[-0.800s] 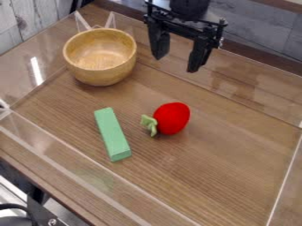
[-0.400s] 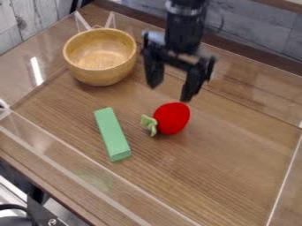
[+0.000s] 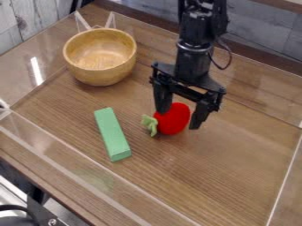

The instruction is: Move the red fruit to the left

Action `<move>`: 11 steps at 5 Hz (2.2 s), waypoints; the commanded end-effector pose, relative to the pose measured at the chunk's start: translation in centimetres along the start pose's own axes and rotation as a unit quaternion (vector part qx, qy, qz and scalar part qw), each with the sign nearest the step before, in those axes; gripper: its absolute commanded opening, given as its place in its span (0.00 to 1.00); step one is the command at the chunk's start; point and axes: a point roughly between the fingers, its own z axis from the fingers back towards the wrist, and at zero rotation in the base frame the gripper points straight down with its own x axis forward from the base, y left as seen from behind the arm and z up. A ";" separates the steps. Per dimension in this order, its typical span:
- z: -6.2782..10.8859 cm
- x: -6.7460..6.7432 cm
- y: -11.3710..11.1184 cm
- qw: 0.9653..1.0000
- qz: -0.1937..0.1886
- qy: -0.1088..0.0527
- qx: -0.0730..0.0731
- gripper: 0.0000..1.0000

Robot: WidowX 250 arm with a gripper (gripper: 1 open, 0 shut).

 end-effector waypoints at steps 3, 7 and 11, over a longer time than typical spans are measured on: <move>-0.9 3.0 2.3 0.999 0.009 -0.038 0.009 1.00; 0.5 1.3 0.9 0.997 -0.047 -0.059 0.000 0.00; 0.7 0.8 3.0 0.998 0.011 -0.060 0.003 1.00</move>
